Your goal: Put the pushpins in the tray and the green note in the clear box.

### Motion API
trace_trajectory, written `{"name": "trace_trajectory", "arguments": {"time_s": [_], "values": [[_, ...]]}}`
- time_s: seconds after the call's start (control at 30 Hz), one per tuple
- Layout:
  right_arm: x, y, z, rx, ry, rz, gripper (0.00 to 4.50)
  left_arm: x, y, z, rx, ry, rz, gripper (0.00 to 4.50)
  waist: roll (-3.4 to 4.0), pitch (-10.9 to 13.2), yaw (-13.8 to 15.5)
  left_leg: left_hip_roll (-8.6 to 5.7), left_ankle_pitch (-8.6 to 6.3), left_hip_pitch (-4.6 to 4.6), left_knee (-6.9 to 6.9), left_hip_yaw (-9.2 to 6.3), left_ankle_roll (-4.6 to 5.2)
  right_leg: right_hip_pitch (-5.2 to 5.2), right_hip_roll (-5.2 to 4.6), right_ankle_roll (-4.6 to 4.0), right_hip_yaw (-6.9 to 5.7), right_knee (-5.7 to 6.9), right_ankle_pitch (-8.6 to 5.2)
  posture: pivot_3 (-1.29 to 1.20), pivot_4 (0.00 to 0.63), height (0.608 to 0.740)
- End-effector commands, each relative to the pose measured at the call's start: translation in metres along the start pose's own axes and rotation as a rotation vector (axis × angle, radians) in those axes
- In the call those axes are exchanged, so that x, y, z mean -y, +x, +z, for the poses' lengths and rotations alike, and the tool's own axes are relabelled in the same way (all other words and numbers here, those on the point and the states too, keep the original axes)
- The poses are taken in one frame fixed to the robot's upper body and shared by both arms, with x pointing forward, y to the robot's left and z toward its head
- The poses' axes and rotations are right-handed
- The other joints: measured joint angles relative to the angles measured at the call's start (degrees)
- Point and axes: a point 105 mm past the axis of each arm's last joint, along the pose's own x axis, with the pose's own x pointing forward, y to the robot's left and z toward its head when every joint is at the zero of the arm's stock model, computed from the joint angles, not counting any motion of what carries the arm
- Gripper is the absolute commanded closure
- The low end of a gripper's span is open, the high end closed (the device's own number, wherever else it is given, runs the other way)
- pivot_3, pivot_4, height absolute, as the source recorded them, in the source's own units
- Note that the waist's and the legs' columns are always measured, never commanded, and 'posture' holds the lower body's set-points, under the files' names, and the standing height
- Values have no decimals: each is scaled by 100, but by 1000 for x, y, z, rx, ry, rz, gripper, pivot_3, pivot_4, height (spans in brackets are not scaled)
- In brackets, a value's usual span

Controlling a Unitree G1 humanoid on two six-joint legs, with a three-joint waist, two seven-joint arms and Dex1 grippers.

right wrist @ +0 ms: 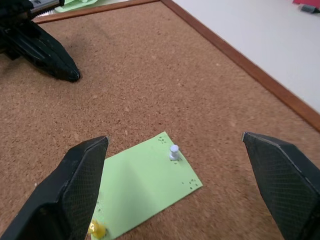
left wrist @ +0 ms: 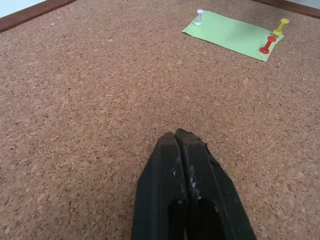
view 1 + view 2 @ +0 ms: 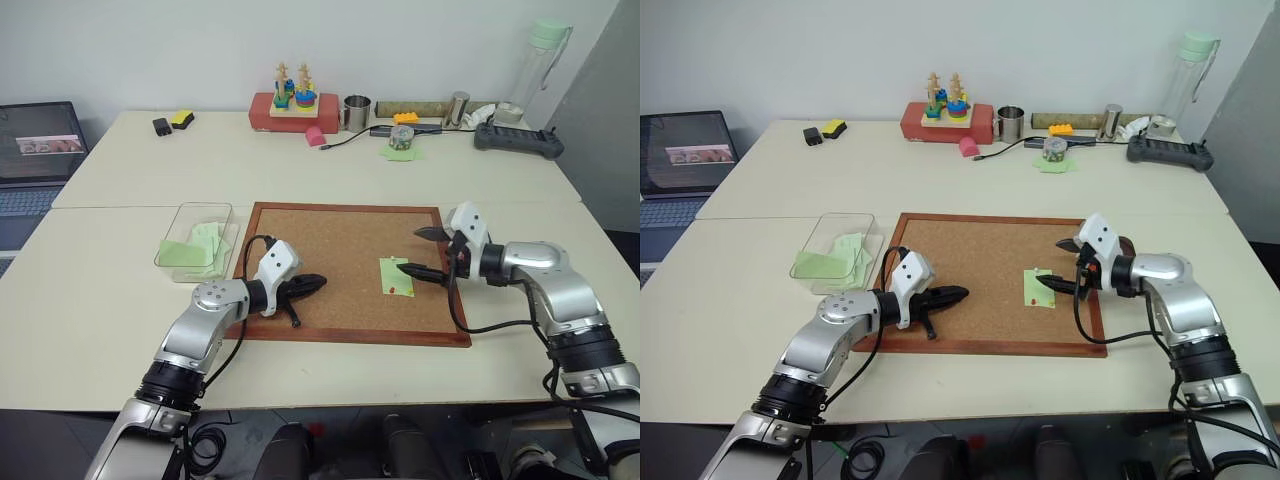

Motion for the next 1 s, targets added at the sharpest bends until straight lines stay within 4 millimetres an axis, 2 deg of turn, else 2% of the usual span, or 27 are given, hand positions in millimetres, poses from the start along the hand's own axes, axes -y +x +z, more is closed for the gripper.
{"name": "trace_trajectory", "arguments": {"time_s": [0.03,0.17,0.27,0.5,0.83,0.93,1.0], "values": [[7,7,8,29,-34,-6,0,1,-2,-11,-35,-8,7,4492,0,0,-3,0,0,0,0,-1,0,0,0,0,0,0,0,0,150,740],[10,15,6,37,-26,-4,0,3,-3,-12,-36,-9,4,4492,2,-1,-8,0,0,2,-1,-3,0,0,1,0,-1,2,0,0,150,740],[10,22,4,42,-21,-1,449,5,-3,-12,-40,-8,-1,4500,2,-2,-8,0,0,2,-1,-4,0,0,1,0,-1,2,1,0,150,740],[9,32,-3,32,-34,5,1938,7,-3,-14,-48,-7,-7,4500,3,-2,-11,-1,0,3,-2,-7,0,0,1,-1,-2,3,1,0,150,740],[3,31,-4,31,-70,34,3918,9,-6,-19,-62,-18,-5,4500,4,-3,-14,-1,0,4,-5,-10,0,0,1,-1,-2,3,1,0,150,740],[1,31,-3,30,-79,49,4461,9,-5,-22,-71,-21,-3,4500,4,-3,-14,-1,0,4,-5,-11,0,0,1,-1,-2,2,1,0,150,740],[-2,31,-3,29,-88,65,4461,9,-4,-23,-74,-24,-1,4500,4,-3,-14,-1,0,4,-5,-12,0,0,1,-1,-2,2,1,0,150,740]]}}
